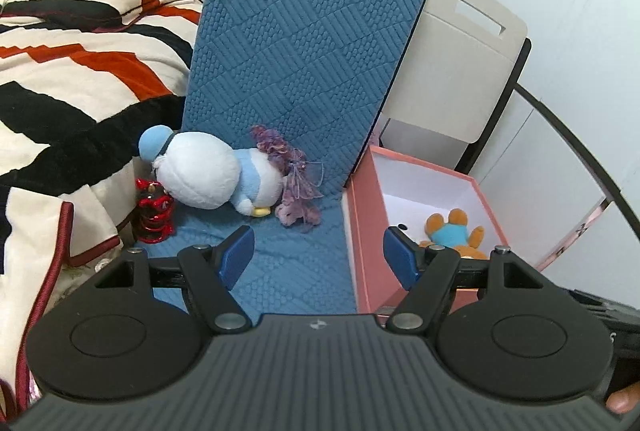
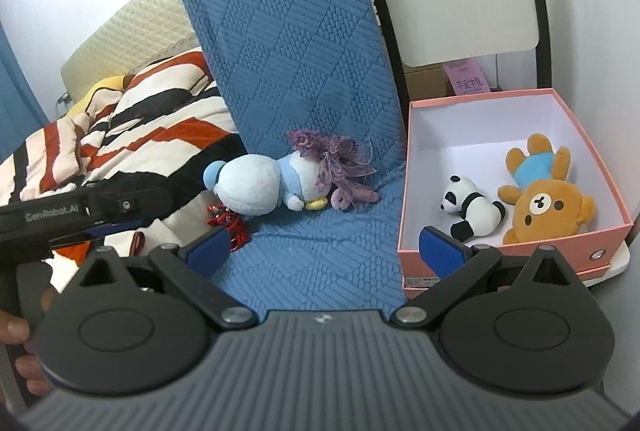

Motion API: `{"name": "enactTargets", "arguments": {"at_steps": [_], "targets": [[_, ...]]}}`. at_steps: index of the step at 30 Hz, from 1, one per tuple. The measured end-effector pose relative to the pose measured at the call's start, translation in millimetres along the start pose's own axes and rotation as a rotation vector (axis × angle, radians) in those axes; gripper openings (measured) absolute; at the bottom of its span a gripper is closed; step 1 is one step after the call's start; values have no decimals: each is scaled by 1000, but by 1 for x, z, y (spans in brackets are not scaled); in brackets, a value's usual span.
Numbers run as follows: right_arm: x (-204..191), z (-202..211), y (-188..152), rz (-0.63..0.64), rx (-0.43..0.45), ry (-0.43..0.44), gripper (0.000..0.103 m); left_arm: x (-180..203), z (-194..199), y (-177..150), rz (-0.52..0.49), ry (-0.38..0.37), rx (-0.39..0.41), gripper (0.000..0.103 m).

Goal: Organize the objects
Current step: 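Move both tools back toward the white plush and red figure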

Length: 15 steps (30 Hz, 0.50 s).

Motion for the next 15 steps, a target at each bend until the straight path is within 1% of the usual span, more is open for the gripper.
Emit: {"name": "enactTargets", "arguments": {"at_steps": [4,7,12,15], "targets": [[-2,-12,-6,4,2,-17,103,-9,-7,-7,-1,17,4,76],[-5,-23,-12,-3,-3,-7,102,-18,-14,-9,4,23,7,76],[-15,-41,-19,15,-12,-3,102,-40,-27,-14,17,44,19,76],[-19,-48,-20,22,-4,-7,102,-56,-35,-17,36,42,19,76]]}}
Point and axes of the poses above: each gripper's, at about its wrist camera, not at the fingertips, and z roughly against the way its jaws point, x to its right, y to its top, the point moved 5 cm from there along -z, roughly the way its jaws point, and after that the axes turned 3 degrees about -y, right-handed, at the moved point
